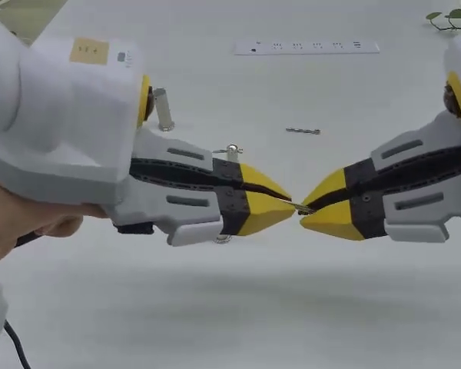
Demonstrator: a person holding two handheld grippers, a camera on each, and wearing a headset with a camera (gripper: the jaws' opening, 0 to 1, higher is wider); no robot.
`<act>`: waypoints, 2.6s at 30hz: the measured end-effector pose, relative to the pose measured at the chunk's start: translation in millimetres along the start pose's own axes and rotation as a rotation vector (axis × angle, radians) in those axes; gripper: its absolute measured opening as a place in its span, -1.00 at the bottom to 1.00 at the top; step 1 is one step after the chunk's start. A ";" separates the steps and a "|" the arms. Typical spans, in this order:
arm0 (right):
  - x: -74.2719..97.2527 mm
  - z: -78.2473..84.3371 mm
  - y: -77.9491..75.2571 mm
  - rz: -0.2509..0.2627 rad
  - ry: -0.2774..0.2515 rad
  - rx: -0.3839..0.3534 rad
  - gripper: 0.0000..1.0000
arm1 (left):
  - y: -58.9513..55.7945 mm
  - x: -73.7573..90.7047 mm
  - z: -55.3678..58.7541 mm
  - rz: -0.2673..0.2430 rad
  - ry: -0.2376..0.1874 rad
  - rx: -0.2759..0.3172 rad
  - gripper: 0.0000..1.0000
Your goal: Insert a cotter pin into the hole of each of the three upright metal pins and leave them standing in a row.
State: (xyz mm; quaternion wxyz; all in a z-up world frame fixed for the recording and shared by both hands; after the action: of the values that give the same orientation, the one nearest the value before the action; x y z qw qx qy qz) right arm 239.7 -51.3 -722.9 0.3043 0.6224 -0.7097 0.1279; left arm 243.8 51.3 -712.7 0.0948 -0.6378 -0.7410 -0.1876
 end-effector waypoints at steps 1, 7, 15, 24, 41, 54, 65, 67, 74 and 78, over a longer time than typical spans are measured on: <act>-0.1 0.1 0.5 -0.002 0.000 0.001 -0.88 | -1.7 1.4 2.8 -0.003 0.013 -0.022 -0.99; -0.8 -0.2 5.0 -0.030 0.011 0.025 -0.89 | -10.1 1.0 2.0 0.014 0.019 -0.025 -0.99; -2.1 1.2 5.5 -0.039 0.045 0.043 -0.90 | -22.4 -9.3 -0.4 0.042 0.050 0.000 -0.99; -2.8 4.2 10.0 -0.053 0.086 0.042 -0.92 | -25.9 -9.2 9.7 0.082 0.083 0.004 -0.99; -6.2 12.2 11.1 -0.040 0.093 0.008 -0.93 | -15.3 -3.1 27.0 0.070 0.114 0.043 -0.94; -5.7 20.7 -2.2 0.025 0.118 -0.052 -0.93 | 4.8 6.0 44.2 -0.073 0.193 0.015 -0.52; -6.8 25.7 -18.3 0.090 0.117 -0.113 -0.93 | 21.9 19.6 68.4 -0.220 0.257 0.047 -0.37; -6.6 26.5 -21.0 0.100 0.107 -0.132 -0.93 | 21.4 19.3 75.6 -0.223 0.260 0.073 -0.37; -8.6 30.3 -25.6 0.144 0.112 -0.171 -0.93 | 18.1 17.5 93.8 -0.239 0.312 0.108 -0.40; -10.2 33.8 -27.8 0.167 0.110 -0.207 -0.93 | 16.8 14.5 99.6 -0.234 0.331 0.106 -0.42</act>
State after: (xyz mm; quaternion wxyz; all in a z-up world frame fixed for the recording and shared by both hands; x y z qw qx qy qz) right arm 257.6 -67.4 -760.9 0.3938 0.5185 -0.7506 0.1129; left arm 267.7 106.2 -795.3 0.2262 -0.5019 -0.7931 -0.2605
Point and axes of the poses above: the centre of the closed fingertips' face, and the gripper's own axes: x roughly backward along the fingers, y roughly to its left, z roughly out of its underside, the point moved 6 cm from there along x, roughly backward along the fingers, and after that the axes turned 14 degrees about -x, right-handed, at the moved point
